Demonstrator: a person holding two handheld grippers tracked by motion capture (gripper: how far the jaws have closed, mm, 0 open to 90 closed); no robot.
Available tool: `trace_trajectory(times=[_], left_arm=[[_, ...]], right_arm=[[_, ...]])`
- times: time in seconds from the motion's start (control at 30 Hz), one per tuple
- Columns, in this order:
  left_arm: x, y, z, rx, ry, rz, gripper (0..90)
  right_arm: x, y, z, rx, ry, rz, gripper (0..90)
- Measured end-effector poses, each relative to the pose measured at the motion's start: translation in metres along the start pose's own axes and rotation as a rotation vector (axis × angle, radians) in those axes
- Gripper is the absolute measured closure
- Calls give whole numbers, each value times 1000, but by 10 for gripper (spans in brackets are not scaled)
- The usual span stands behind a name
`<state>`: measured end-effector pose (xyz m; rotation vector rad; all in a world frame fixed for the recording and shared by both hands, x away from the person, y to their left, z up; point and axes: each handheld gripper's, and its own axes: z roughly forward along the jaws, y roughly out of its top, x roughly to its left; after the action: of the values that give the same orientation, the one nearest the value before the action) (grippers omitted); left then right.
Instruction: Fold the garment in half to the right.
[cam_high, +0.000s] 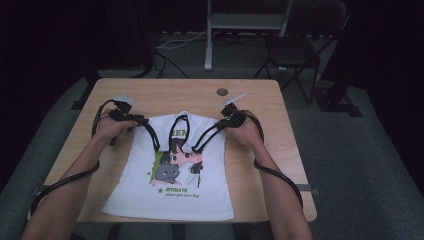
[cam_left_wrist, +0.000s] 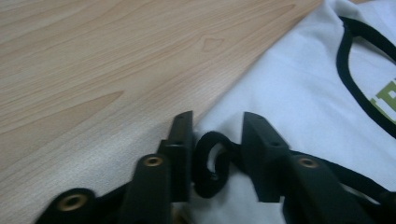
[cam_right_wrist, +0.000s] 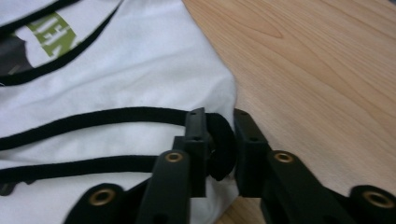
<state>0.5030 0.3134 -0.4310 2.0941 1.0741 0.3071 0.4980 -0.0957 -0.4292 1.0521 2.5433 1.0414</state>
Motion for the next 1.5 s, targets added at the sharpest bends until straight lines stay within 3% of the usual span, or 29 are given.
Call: trace_trajectory(times=[0.2,0.47,0.57,0.8,1.07,1.3,1.5], left_arm=[[-4,3,-1,-40,-4,-21,783],[-8,11,-7,-77,2,-71,816],[-7,13,-10,-108,-1,-110,817],[-9,23,-18,-167,-20,-133,817],[-13,37,-23,-200,2,-119,819],[-14,45,-31,-246,0,-123,819],[-12,48,-34,-255,1,-126,819]], right_arm=[[-9,4,-2,-31,32,79,822],[-14,20,-12,-48,-14,60,826],[-15,24,-16,-58,-18,61,826],[-17,33,-22,-92,-17,77,828],[-18,41,-29,-130,-6,104,828],[-22,48,-39,-170,4,129,828],[-23,51,-42,-185,6,131,827]])
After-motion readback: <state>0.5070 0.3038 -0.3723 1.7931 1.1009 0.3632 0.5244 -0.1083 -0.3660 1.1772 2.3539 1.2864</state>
